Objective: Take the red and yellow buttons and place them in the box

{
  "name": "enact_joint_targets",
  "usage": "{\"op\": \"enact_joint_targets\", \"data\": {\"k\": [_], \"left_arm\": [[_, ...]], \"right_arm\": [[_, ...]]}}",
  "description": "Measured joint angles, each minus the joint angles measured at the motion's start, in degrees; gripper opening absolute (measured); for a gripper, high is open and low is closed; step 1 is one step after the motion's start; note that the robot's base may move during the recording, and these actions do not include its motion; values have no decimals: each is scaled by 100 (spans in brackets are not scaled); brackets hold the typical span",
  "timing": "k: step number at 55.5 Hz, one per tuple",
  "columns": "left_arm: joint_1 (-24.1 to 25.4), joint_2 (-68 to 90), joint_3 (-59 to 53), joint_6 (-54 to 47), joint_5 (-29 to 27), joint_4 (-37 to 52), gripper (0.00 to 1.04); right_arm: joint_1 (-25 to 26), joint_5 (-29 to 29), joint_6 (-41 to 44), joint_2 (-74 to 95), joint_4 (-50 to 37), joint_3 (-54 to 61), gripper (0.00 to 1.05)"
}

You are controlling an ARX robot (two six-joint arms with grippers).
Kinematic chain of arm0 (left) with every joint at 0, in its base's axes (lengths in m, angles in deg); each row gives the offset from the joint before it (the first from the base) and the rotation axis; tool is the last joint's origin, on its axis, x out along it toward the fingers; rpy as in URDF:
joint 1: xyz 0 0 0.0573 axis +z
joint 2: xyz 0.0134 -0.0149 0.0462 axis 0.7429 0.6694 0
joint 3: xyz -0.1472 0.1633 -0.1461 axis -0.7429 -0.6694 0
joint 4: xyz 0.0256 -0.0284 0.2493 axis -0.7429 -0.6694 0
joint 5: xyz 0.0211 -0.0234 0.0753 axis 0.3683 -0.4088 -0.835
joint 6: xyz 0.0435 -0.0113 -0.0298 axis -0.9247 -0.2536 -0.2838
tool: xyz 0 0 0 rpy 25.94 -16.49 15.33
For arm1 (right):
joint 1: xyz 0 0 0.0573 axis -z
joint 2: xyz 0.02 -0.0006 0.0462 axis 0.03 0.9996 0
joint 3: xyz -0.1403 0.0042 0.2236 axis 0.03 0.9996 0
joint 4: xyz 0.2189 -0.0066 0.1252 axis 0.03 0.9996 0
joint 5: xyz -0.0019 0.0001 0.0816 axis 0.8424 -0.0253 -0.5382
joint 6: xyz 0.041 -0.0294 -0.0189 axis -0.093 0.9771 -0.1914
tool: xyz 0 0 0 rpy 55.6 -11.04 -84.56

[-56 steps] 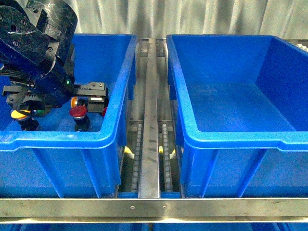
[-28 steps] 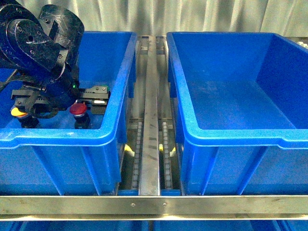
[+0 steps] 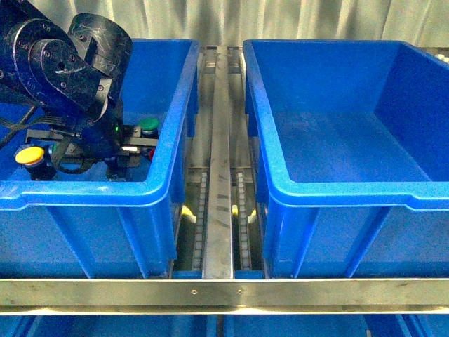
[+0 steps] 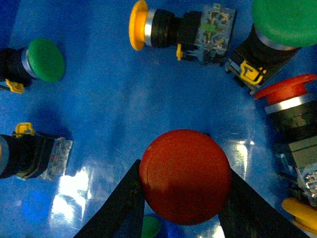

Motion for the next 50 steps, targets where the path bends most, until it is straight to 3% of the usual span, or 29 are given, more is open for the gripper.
{"op": "enact_joint_targets", "data": {"k": [10, 18, 27, 37, 43, 50], "left_arm": [[55, -332, -501, -127, 48, 289, 33], [234, -1073, -1161, -216, 616, 592, 33], [841, -2398, -2055, 28, 2452, 1060, 33], [2260, -3764, -3259, 573, 4962, 1934, 33], [2973, -4059, -3853, 1132, 6070, 2546, 33], [3051, -4179, -4448, 2116, 6817, 3674, 33]], "right_arm": [[0, 0, 0, 0, 0, 0, 98], [0, 0, 0, 0, 0, 0, 98], [0, 0, 0, 0, 0, 0, 98], [0, 0, 0, 0, 0, 0, 98], [0, 0, 0, 0, 0, 0, 98], [0, 0, 0, 0, 0, 0, 98]]}}
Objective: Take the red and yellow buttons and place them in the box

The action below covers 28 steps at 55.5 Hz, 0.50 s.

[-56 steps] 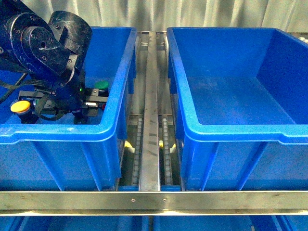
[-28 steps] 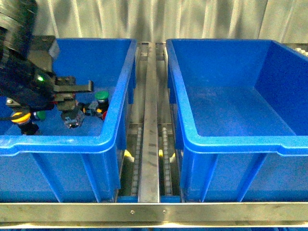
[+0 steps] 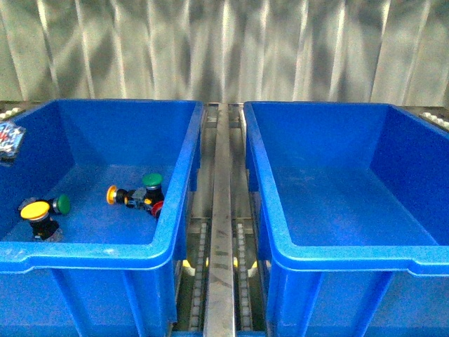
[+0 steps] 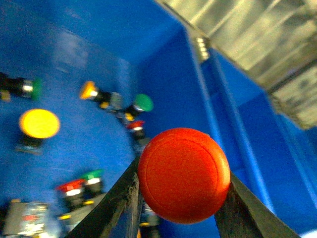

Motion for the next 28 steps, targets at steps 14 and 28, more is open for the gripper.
{"op": "enact_joint_targets", "data": {"k": [14, 28], "left_arm": [[-2562, 695, 302, 1792, -428, 2256, 33], [-3904, 1443, 1180, 1821, -852, 2173, 33]], "right_arm": [[0, 2, 0, 0, 0, 0, 98], [0, 0, 0, 0, 0, 0, 98]]}}
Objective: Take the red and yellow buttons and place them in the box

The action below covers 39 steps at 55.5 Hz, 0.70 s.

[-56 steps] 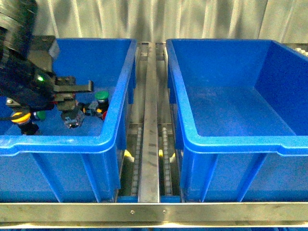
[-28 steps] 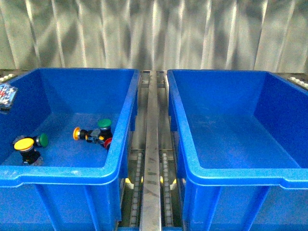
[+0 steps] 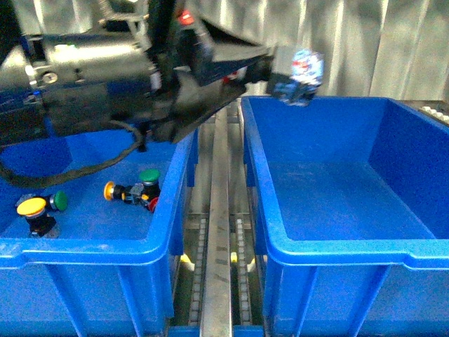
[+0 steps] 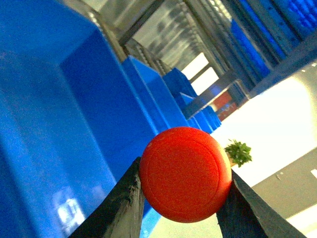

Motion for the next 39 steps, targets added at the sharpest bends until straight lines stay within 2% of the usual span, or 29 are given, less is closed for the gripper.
{"op": "enact_joint_targets", "data": {"k": [8, 10, 14, 21, 25, 27, 30, 32, 36, 39], "left_arm": [[-407, 238, 372, 55, -151, 20, 33], [-479, 291, 435, 55, -208, -50, 33], [-568, 385, 501, 46, -306, -131, 33], [-710, 431, 568, 4, -407, -258, 33], [-798, 428, 605, -44, -411, -339, 33], [-833, 428, 621, -72, -417, -387, 33], [-890, 398, 625, -101, -424, -413, 33], [-914, 380, 634, -118, -450, -439, 33], [-933, 330, 645, -173, -540, -516, 33], [-935, 286, 658, -225, -601, -614, 33]], "right_arm": [[-26, 92, 17, 9, -72, 15, 98], [-111, 352, 247, 83, -431, 42, 98], [-48, 157, 702, 227, -855, 72, 98], [490, -772, 1880, 1613, -2966, 83, 98], [1069, -577, 1987, 2955, -4623, -179, 98], [1399, -417, 1679, 3541, -4806, -527, 98], [1998, -323, 688, 4492, -4229, -1493, 98], [2199, -374, -111, 4872, -3862, -1917, 98], [2295, -616, -1867, 5536, -3348, -2553, 98], [2173, -702, -3047, 5821, -3333, -2771, 98]]}}
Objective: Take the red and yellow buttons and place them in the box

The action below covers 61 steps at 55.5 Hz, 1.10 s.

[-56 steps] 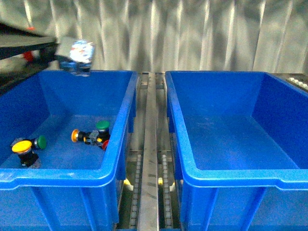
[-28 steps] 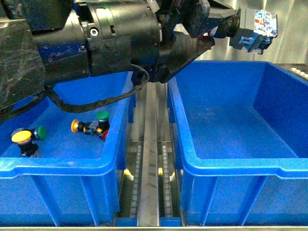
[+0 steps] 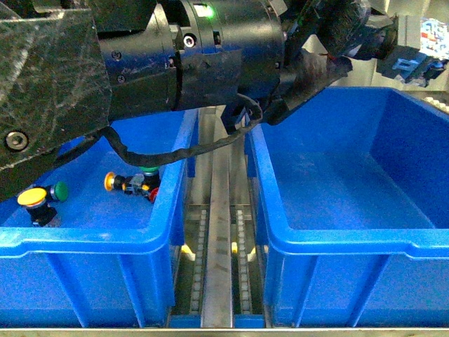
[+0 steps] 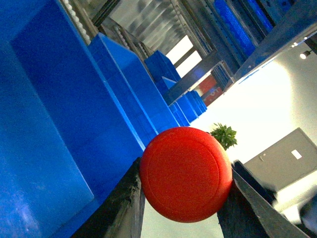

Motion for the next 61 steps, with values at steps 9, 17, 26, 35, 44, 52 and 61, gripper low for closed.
{"op": "enact_joint_targets", "data": {"k": [9, 17, 26, 35, 44, 52, 61], "left_arm": [[-76, -208, 20, -181, 15, -175, 33], [-33, -302, 20, -203, 4, -175, 33], [-22, -310, 20, -203, 37, -166, 33], [0, -319, 20, -199, 46, -136, 33], [-44, -317, 20, -190, 44, -44, 33], [-111, -264, 20, -144, 24, 26, 33], [-131, -59, 111, -87, 20, 50, 33]], "right_arm": [[-706, -461, -3805, 339, 33, -678, 98], [-1145, -273, -4979, 439, -170, -901, 98], [-1666, 15, -5388, 603, -173, -1029, 98], [-2164, 195, -5425, 782, -208, -1034, 98], [-2522, 415, -5423, 901, -181, -1049, 98], [-2734, 494, -5427, 903, -105, -1163, 98], [-2898, 581, -5469, 859, -20, -1325, 98]]}}
